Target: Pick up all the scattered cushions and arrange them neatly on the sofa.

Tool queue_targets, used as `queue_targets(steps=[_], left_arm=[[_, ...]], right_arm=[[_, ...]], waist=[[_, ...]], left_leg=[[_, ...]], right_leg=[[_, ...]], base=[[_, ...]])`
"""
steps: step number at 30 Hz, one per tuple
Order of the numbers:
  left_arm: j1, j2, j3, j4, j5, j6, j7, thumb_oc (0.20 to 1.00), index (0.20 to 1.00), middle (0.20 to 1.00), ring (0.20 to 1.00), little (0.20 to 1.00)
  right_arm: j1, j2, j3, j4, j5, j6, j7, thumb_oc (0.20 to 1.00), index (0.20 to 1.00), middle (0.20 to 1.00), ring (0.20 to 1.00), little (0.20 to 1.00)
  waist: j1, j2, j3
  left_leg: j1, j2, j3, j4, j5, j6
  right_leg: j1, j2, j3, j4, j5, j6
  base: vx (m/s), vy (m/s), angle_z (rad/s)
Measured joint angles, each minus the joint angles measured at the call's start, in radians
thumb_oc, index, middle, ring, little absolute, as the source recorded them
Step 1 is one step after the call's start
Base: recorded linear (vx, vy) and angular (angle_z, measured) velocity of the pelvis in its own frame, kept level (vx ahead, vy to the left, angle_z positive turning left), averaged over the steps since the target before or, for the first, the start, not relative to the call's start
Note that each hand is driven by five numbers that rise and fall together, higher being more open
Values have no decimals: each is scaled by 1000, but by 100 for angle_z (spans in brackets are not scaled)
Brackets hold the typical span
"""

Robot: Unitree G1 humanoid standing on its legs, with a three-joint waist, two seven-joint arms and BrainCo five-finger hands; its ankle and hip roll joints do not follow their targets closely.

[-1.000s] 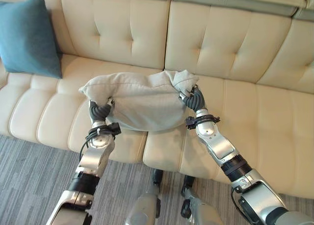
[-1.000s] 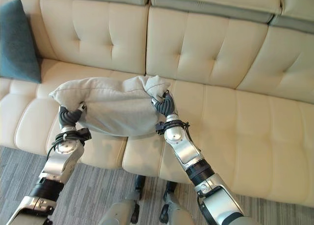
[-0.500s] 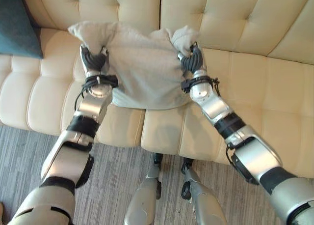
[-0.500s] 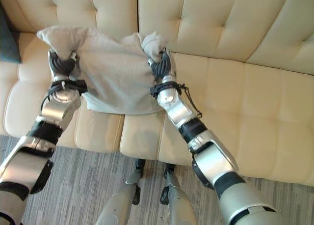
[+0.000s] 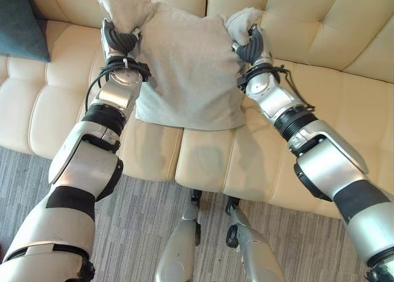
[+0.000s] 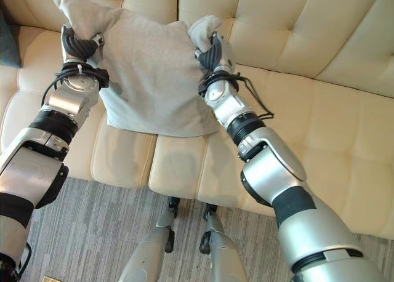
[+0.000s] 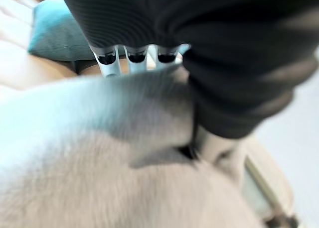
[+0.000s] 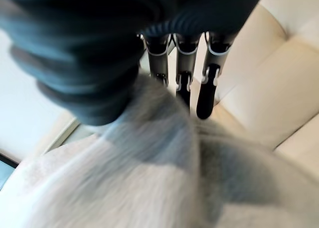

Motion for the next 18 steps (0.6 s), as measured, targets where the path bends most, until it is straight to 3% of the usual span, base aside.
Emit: queue_targets(steps=[6,10,14,16,18], left_arm=[[-3,8,113,3,-218,-45,-19,1000,1000,1000,1000,1000],[4,70,167,-22,-321,-80,-33,1000,1000,1000,1000,1000],[96,204,239,-114,-338,-111,-45,1000,1000,1000,1000,1000],[259,288,316,-191,-290,-116,-45,1000,1000,1000,1000,1000],[390,303,389,-253,-244,-112,-46,1000,1000,1000,1000,1000]], right_arm=[[-27,-72,36,-12,0,23,19,1000,1000,1000,1000,1000],[-26,-157,5,-82,20,33,6,1000,1000,1000,1000,1000],[11,-273,-124,-212,40,24,-37,1000,1000,1000,1000,1000],[105,-336,-218,-302,38,9,-63,1000,1000,1000,1000,1000],[204,-362,-301,-368,36,7,-78,1000,1000,1000,1000,1000]], waist=[[-3,-2,-1],[-5,-3,-1],[-8,-8,-2],[-8,-16,-6],[-12,-20,-8]], left_leg=[[3,0,-1,16,0,0],[20,0,3,16,0,0],[55,0,23,2,0,0],[100,1,47,-12,0,0],[130,1,55,-18,-1,0]], right_leg=[[13,0,1,0,2,-2],[30,0,7,0,2,-2],[51,0,31,0,3,-1],[80,0,56,0,3,0],[103,1,60,0,3,1]], base=[[13,7,2],[9,14,0],[3,30,-14],[-5,27,-27],[11,14,-16]])
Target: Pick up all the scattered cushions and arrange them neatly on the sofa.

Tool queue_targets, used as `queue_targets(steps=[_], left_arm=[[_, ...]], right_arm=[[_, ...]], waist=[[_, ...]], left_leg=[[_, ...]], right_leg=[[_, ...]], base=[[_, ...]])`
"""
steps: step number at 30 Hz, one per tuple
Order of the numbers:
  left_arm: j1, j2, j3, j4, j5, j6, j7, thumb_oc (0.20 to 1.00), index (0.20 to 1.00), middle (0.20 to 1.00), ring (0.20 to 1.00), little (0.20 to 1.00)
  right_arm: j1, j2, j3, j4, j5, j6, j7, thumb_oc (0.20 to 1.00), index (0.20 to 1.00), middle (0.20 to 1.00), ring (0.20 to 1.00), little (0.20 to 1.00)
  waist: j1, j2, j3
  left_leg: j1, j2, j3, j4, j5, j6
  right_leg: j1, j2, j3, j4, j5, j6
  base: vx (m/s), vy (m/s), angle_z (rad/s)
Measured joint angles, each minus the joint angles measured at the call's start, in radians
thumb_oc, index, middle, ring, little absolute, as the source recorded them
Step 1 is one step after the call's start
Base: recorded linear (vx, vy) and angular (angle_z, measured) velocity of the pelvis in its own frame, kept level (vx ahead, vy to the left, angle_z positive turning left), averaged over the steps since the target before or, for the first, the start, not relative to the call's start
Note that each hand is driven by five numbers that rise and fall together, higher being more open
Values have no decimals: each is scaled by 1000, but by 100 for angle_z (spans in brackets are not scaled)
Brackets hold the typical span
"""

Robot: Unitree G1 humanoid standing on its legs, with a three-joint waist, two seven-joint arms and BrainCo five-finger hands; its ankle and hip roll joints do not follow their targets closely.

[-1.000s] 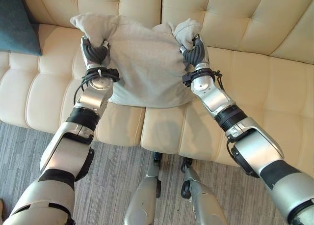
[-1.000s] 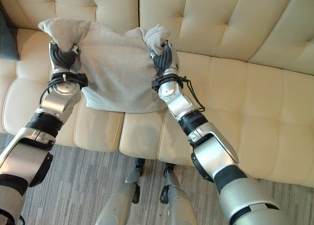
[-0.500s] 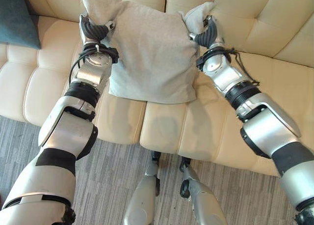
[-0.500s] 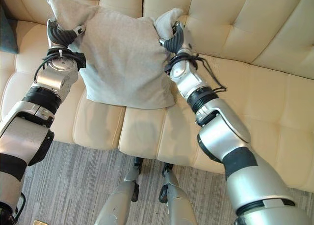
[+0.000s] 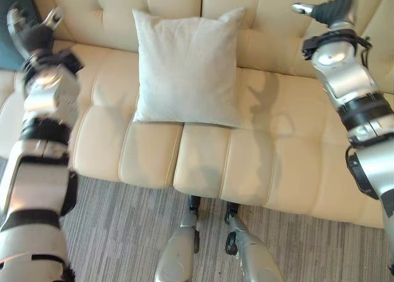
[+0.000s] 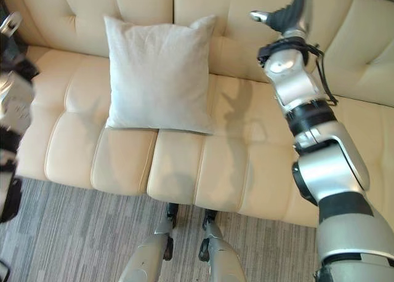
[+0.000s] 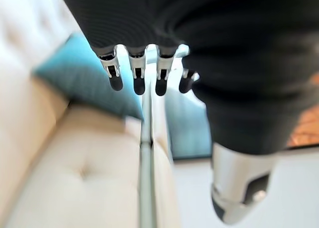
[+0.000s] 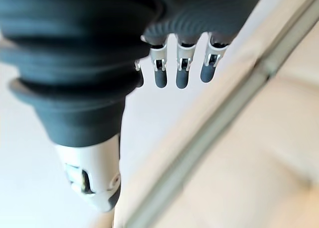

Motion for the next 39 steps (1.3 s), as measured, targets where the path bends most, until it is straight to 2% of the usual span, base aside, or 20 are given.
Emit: queue_targets(steps=[3,5,7,10,16,21,22,23,24,25,26,27,28,29,30,32,33,34,37,39], left_arm=[[264,-8,130,-162,89,4,-7,1000,1000,1000,1000,1000],[404,-37,174,-227,157,13,-13,1000,1000,1000,1000,1000],[589,-128,252,-358,237,23,-23,1000,1000,1000,1000,1000],[763,-251,289,-418,306,50,-47,1000,1000,1000,1000,1000],[900,-390,272,-380,386,71,-118,1000,1000,1000,1000,1000],[974,-458,258,-290,385,86,-167,1000,1000,1000,1000,1000],[992,-466,252,-274,385,89,-181,1000,1000,1000,1000,1000],[1003,-484,227,-259,386,93,-201,1000,1000,1000,1000,1000],[1010,-507,226,-255,385,92,-211,1000,1000,1000,1000,1000],[1000,-541,227,-198,386,87,-224,1000,1000,1000,1000,1000],[1003,-547,218,-171,385,99,-228,1000,1000,1000,1000,1000],[1022,-533,178,-120,386,114,-248,1000,1000,1000,1000,1000],[1019,-532,171,-100,386,118,-252,1000,1000,1000,1000,1000],[1015,-543,150,-73,390,122,-257,1000,1000,1000,1000,1000],[1035,-546,113,-52,422,122,-274,1000,1000,1000,1000,1000],[1046,-554,111,-32,429,130,-285,1000,1000,1000,1000,1000],[1064,-555,112,-26,430,132,-286,1000,1000,1000,1000,1000],[1061,-554,115,-29,437,133,-286,1000,1000,1000,1000,1000],[1070,-558,110,-21,462,139,-289,1000,1000,1000,1000,1000],[1061,-558,109,-19,486,141,-289,1000,1000,1000,1000,1000]], right_arm=[[239,12,-132,-180,-20,-20,0,1000,1000,1000,1000,1000],[370,28,-182,-243,-60,-17,16,1000,1000,1000,1000,1000],[559,82,-284,-359,-111,-25,52,1000,1000,1000,1000,1000],[777,139,-303,-418,-128,-35,127,1000,1000,1000,1000,1000],[1019,189,-331,-427,-169,-55,259,1000,1000,1000,1000,1000],[1130,243,-377,-270,-174,-54,311,1000,1000,1000,1000,1000],[1148,251,-368,-227,-174,-62,314,1000,1000,1000,1000,1000],[1153,261,-350,-146,-173,-58,328,1000,1000,1000,1000,1000],[1164,270,-347,-110,-173,-56,341,1000,1000,1000,1000,1000],[1188,279,-340,-60,-173,-60,352,1000,1000,1000,1000,1000],[1199,285,-325,-34,-173,-52,360,1000,1000,1000,1000,1000],[1238,314,-310,-11,-172,-58,373,1000,1000,1000,1000,1000],[1238,324,-309,6,-172,-57,375,1000,1000,1000,1000,1000],[1237,322,-309,27,-173,-56,379,1000,1000,1000,1000,1000],[1237,323,-304,55,-173,-56,387,1000,1000,1000,1000,1000],[1236,320,-287,66,-173,-52,392,1000,1000,1000,1000,1000],[1241,312,-272,78,-173,-51,396,1000,1000,1000,1000,1000],[1241,312,-272,78,-173,-45,397,1000,1000,1000,1000,1000],[1247,307,-274,82,-161,-41,392,1000,1000,1000,1000,1000],[1246,308,-269,84,-152,-41,389,1000,1000,1000,1000,1000]], waist=[[-7,-28,-18],[-18,-35,-22],[-15,-38,-24],[-18,-39,-34],[-36,-37,-62],[-53,-27,-98],[-64,-22,-102],[-69,2,-109],[-65,27,-109],[-66,59,-120],[-67,60,-134],[-69,22,-171],[-70,10,-176],[-70,24,-174],[-63,37,-183],[-61,49,-191],[-60,56,-192],[-60,54,-191],[-63,63,-182],[-67,64,-162]], left_leg=[[25,2,16,-12,0,0],[32,2,18,-12,0,0],[68,1,38,-13,-5,0],[113,0,54,-14,-30,-6],[133,-4,94,-13,-31,-4],[151,-4,121,-14,-35,6],[149,-4,131,-12,-26,27],[149,18,144,-13,-17,42],[146,44,146,-13,-20,49],[150,71,139,-8,-20,54],[153,78,131,-11,-16,50],[149,68,125,-11,3,22],[146,64,123,-12,10,12],[146,76,119,-11,23,5],[147,99,127,-10,38,1],[146,121,129,-10,46,-4],[136,143,124,-1,69,-35],[129,149,123,8,71,-39],[107,177,114,28,145,-123],[102,179,87,26,194,-175]], right_leg=[[11,2,21,0,-4,6],[18,2,24,0,-3,8],[47,1,42,-1,-3,9],[85,-1,55,-1,-22,34],[88,-5,90,-1,-12,41],[93,-4,133,0,-1,45],[90,-5,134,0,0,53],[87,5,127,16,-40,72],[69,17,126,96,-91,60],[63,21,127,273,-195,55],[74,11,126,341,-240,65],[185,-41,133,295,-313,107],[219,-37,141,225,-315,98],[245,-15,136,180,-277,58],[248,10,146,144,-261,37],[260,35,153,111,-238,19],[268,65,154,89,-213,2],[272,65,157,69,-213,3],[284,100,131,51,-185,-28],[278,100,128,63,-184,-44]], base=[[19,10,-17],[21,12,-1],[3,28,-19],[-16,44,-19],[-84,36,-19],[-154,-16,-19],[-108,-48,-18],[-127,-103,-21],[-134,-127,-12],[-163,-139,-2],[-160,-117,14],[-336,-173,10],[-395,-194,8],[-459,-225,-13],[-400,-217,-21],[-421,-240,-20],[-425,-230,-7],[-471,-237,1],[-410,-161,16],[-340,-101,13]])
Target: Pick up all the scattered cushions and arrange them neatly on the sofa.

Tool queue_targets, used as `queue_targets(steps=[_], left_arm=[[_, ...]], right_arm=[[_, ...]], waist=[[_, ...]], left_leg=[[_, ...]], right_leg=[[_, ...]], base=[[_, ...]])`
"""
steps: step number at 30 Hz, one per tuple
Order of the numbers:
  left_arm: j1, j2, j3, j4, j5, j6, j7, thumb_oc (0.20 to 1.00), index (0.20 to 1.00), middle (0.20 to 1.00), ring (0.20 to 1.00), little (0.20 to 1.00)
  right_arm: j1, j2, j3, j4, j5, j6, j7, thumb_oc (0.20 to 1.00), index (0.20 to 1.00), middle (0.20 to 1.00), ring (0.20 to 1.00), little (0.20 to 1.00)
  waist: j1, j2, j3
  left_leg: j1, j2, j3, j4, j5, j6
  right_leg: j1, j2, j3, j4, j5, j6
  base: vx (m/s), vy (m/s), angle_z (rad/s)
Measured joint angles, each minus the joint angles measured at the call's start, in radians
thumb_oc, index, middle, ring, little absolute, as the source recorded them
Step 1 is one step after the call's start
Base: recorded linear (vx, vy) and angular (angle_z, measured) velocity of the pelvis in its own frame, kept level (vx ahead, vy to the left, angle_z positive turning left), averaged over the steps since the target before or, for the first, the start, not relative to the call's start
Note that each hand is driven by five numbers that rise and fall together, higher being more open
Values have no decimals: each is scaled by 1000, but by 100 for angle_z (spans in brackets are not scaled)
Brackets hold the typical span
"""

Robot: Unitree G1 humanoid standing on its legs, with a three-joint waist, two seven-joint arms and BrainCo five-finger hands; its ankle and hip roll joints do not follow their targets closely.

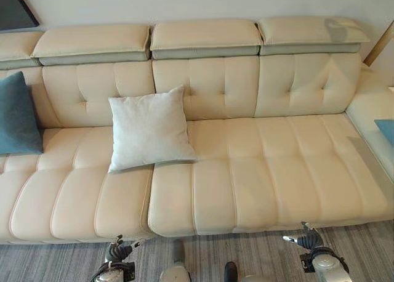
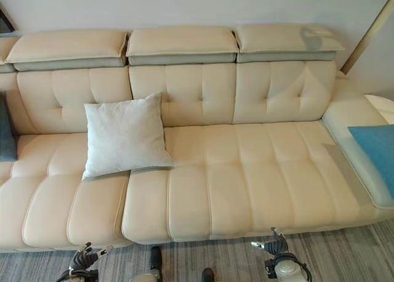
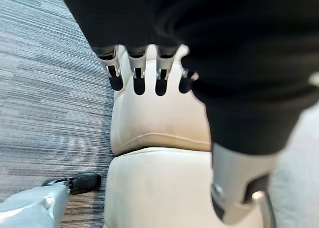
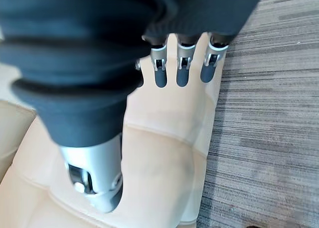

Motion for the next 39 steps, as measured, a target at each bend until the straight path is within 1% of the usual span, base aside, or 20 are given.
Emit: queue_targets(steps=[1,3,4,6,9,13,18,21,22,23,24,26,27,28,29,30,31,33,37,39], left_arm=[[-11,-1,-3,19,10,1,0,1000,1000,1000,1000,1000],[-15,-1,-3,32,10,12,1,1000,1000,1000,1000,1000],[-10,-2,-4,26,10,12,0,1000,1000,1000,1000,1000],[-15,-6,-3,21,10,10,-1,1000,1000,1000,1000,1000],[-26,-14,-7,-34,9,9,-8,1000,1000,1000,1000,1000],[-30,-21,-45,-43,10,12,-17,1000,1000,1000,1000,1000],[-17,-17,-49,-45,32,17,-22,1000,1000,1000,1000,1000],[-23,0,-116,-48,52,21,-28,1000,1000,1000,1000,1000],[-24,3,-123,-44,54,21,-33,1000,1000,1000,1000,1000],[-31,2,-118,-43,58,23,-34,1000,1000,1000,1000,1000],[-47,5,-117,-38,60,23,-36,1000,1000,1000,1000,1000],[-69,2,-116,-23,92,20,-37,1000,1000,1000,1000,1000],[-73,1,-115,-21,98,18,-39,1000,1000,1000,1000,1000],[-63,2,-113,-20,101,17,-39,1000,1000,1000,1000,1000],[-52,8,-114,-4,124,18,-40,1000,1000,1000,1000,1000],[-41,14,-116,13,128,23,-41,1000,1000,1000,1000,1000],[-59,8,-118,29,131,31,-43,1000,1000,1000,1000,1000],[-66,-1,-124,51,136,38,-45,1000,1000,1000,1000,1000],[-158,-24,-124,74,149,36,-44,1000,1000,1000,1000,1000],[-174,-25,-125,78,165,34,-44,1000,1000,1000,1000,1000]], right_arm=[[-2,-1,0,-2,0,0,0,1000,1000,1000,1000,1000],[2,1,1,-3,0,0,0,1000,1000,1000,1000,1000],[-3,0,30,-9,-1,0,1,1000,1000,1000,1000,1000],[-2,-4,35,-10,-1,1,2,1000,1000,1000,1000,1000],[-1,3,36,-7,-2,1,11,1000,1000,1000,1000,1000],[11,8,33,-3,-2,1,12,1000,1000,1000,1000,1000],[24,20,31,-4,-2,2,13,1000,1000,1000,1000,1000],[16,54,10,-13,-2,-1,11,1000,1000,1000,1000,1000],[-14,69,5,-23,-1,-3,11,1000,1000,1000,1000,1000],[-34,85,-2,-21,0,0,10,1000,1000,1000,1000,1000],[-51,96,-6,-9,-1,-1,6,1000,1000,1000,1000,1000],[-65,101,-2,4,-2,5,4,1000,1000,1000,1000,1000],[-42,92,-5,0,-3,5,3,1000,1000,1000,1000,1000],[-44,94,-8,8,-4,7,3,1000,1000,1000,1000,1000],[-24,91,-4,17,-4,5,2,1000,1000,1000,1000,1000],[-23,89,-7,15,-4,5,2,1000,1000,1000,1000,1000],[-11,81,-9,29,-4,8,0,1000,1000,1000,1000,1000],[-11,65,-11,39,-3,8,-2,1000,1000,1000,1000,1000],[47,21,-28,53,-1,26,-11,1000,1000,1000,1000,1000],[45,27,-45,74,19,26,-15,1000,1000,1000,1000,1000]], waist=[[0,5,14],[-4,-2,25],[0,-28,27],[-15,-14,31],[-16,7,41],[-12,-10,37],[-28,-2,30],[-45,-12,24],[-47,-15,25],[-56,-32,27],[-64,-42,34],[-47,-7,46],[-71,-10,39],[-63,-13,41],[-51,-23,25],[-53,-39,16],[-64,-53,9],[-62,-39,-1],[-121,19,-11],[-124,15,-14]], left_leg=[[6,-2,-21,-7,30,-8],[12,-36,-24,38,-42,-25],[51,-120,-44,140,-199,65],[119,-152,-56,100,-246,99],[171,-131,-117,7,-297,140],[190,-157,-97,-41,-276,157],[204,-171,-49,-43,-284,172],[207,-181,46,-40,-288,181],[205,-173,113,-43,-299,193],[206,-162,198,-45,-307,204],[206,-153,291,-35,-308,208],[233,-86,434,-39,-314,210],[256,-72,484,-35,-337,195],[274,-58,552,-30,-318,173],[297,-56,617,-34,-360,161],[302,-60,634,-29,-363,156],[326,-63,677,-19,-380,109],[327,-69,606,-28,-388,108],[329,-42,524,-16,-378,104],[325,-17,526,48,-386,97]], right_leg=[[-4,-3,2,5,-3,-19],[-15,-30,3,0,16,-49],[-32,-81,39,7,35,-46],[-36,-85,48,-3,44,-10],[-50,-50,72,-18,65,21],[-50,-76,79,-42,100,52],[-49,-93,116,-57,122,82],[-102,-79,220,-35,181,90],[-128,-68,250,-34,210,122],[-153,-64,240,-62,250,150],[-174,-77,140,-62,171,126],[-218,-102,-181,34,59,56],[-218,-127,-236,87,32,73],[-208,-159,-304,117,2,66],[-206,-183,-360,157,-30,59],[-188,-202,-371,154,-37,60],[-195,-188,-401,145,-16,27],[-200,-168,-410,116,43,-8],[-170,-95,-425,64,48,-7],[-151,-84,-394,56,37,-7]], base=[[-320,-74,-6],[-289,-30,-28],[-178,27,-42],[-58,24,-24],[-55,95,-20],[-57,125,-19],[-64,135,-26],[-101,148,-106],[-71,30,-188],[-86,15,-223],[-45,-8,-203],[-10,-37,-229],[32,-52,-214],[78,-63,-208],[133,-123,-171],[153,-174,-200],[144,-172,-133],[152,-204,-165],[237,-285,-59],[263,-358,-32]])
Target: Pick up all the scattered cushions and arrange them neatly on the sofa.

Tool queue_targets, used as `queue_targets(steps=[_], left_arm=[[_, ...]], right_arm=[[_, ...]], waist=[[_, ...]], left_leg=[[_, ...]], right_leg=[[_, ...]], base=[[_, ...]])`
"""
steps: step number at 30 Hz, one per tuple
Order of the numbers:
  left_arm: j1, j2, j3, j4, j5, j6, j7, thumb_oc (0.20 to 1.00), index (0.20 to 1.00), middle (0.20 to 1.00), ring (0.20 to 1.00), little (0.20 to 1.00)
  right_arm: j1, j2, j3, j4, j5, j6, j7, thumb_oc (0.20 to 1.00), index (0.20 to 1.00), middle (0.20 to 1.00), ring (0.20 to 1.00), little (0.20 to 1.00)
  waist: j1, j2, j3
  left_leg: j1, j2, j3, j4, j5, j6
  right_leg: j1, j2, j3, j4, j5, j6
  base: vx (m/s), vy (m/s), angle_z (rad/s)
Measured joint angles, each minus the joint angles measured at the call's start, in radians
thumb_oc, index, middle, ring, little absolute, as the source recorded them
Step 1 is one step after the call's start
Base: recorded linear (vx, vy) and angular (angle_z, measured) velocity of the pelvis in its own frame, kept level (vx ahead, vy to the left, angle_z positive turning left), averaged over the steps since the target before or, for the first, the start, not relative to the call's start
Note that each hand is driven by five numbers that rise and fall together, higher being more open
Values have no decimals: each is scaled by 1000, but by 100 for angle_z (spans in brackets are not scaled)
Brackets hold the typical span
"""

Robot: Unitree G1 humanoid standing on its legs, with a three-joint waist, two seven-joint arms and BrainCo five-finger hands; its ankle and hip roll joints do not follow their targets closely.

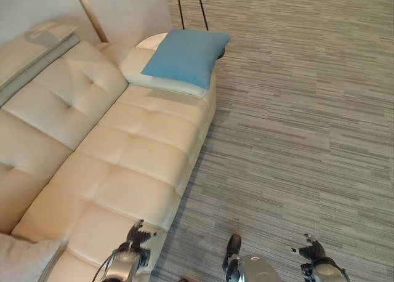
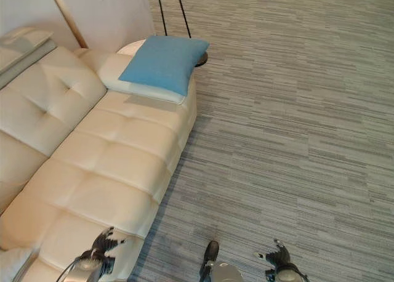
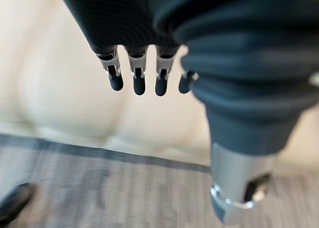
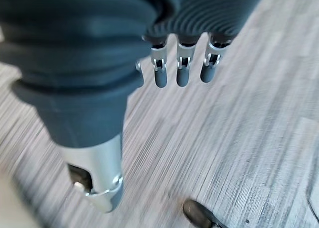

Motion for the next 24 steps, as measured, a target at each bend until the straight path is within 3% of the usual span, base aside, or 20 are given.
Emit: queue_targets(steps=[1,3,4,5,6,7,8,12,13,14,16,21,22,24], left_arm=[[-5,-5,0,-1,0,-1,0,1000,1000,1000,1000,1000],[-14,-13,1,25,-1,2,3,1000,1000,1000,1000,1000],[13,-18,0,27,-4,1,7,1000,1000,1000,1000,1000],[28,-21,-9,26,-6,1,12,1000,1000,1000,1000,1000],[60,-26,-23,14,-10,2,15,1000,1000,1000,1000,1000],[77,-31,-28,11,-18,-1,18,1000,1000,1000,1000,1000],[82,-37,-26,12,-43,0,23,1000,1000,1000,1000,1000],[63,-39,-27,-4,-48,-9,29,1000,1000,1000,1000,1000],[67,-39,-27,-3,-48,-9,29,1000,1000,1000,1000,1000],[68,-40,-28,-2,-48,-10,29,1000,1000,1000,1000,1000],[67,-40,-28,10,-48,-10,30,1000,1000,1000,1000,1000],[73,-39,-25,65,-48,4,32,1000,1000,1000,1000,1000],[87,-38,-24,61,-48,3,33,1000,1000,1000,1000,1000],[115,-43,-22,64,-48,4,34,1000,1000,1000,1000,1000]], right_arm=[[7,-3,-1,4,2,-1,-1,1000,1000,1000,1000,1000],[1,7,0,30,35,-2,-2,1000,1000,1000,1000,1000],[-1,8,2,36,39,-3,-2,1000,1000,1000,1000,1000],[-2,4,7,38,39,-3,-2,1000,1000,1000,1000,1000],[-20,-3,16,35,38,-3,-5,1000,1000,1000,1000,1000],[-26,-18,32,31,38,-6,-6,1000,1000,1000,1000,1000],[-41,-23,43,20,38,-6,-5,1000,1000,1000,1000,1000],[-40,-18,43,16,38,-5,4,1000,1000,1000,1000,1000],[-42,-18,43,16,38,-5,4,1000,1000,1000,1000,1000],[-42,-19,47,20,38,-4,3,1000,1000,1000,1000,1000],[-58,-19,45,51,38,-4,2,1000,1000,1000,1000,1000],[-95,-17,44,64,38,-4,3,1000,1000,1000,1000,1000],[-83,-15,42,64,37,-5,5,1000,1000,1000,1000,1000],[-78,-14,43,71,37,-12,6,1000,1000,1000,1000,1000]], waist=[[-4,0,0],[-11,-18,2],[4,-22,0],[13,-31,-2],[36,-24,-10],[50,-28,-9],[63,-27,-7],[87,-50,8],[89,-52,9],[91,-61,16],[100,-57,18],[124,-17,53],[121,-13,55],[136,-6,30]], left_leg=[[-1,9,-3,23,2,-2],[-31,56,-34,213,-7,-24],[-75,90,-108,393,-2,-27],[-116,99,-167,488,2,-28],[-158,75,-273,545,-24,-53],[-179,18,-388,518,-40,-66],[-217,-27,-458,491,-59,-63],[-323,-150,-634,312,-60,-15],[-336,-167,-649,270,-51,-3],[-348,-205,-702,165,-27,-4],[-349,-240,-792,-79,87,-7],[-420,-248,-766,-92,154,-4],[-407,-248,-744,-91,159,27],[-381,-250,-736,-95,173,55]], right_leg=[[5,4,10,-5,-8,-6],[50,18,49,-46,-25,-34],[89,42,98,-73,-36,-62],[96,44,144,-81,-33,-81],[107,51,191,-88,4,-69],[99,53,224,-88,9,-66],[104,57,261,-98,30,-81],[139,69,313,-117,16,-93],[142,70,316,-118,13,-91],[151,72,333,-124,-10,-77],[156,85,359,-125,-23,-64],[199,127,401,-123,-52,-88],[221,131,438,-122,-78,-75],[243,124,465,-118,-93,-67]], base=[[447,-580,-43],[332,-403,-50],[227,-178,-76],[204,-104,-121],[148,-37,-135],[157,-80,-152],[189,-94,-100],[213,-59,-46],[358,-41,-34],[370,-24,-7],[325,5,-25],[521,98,-47],[255,62,-33],[540,126,-49]])
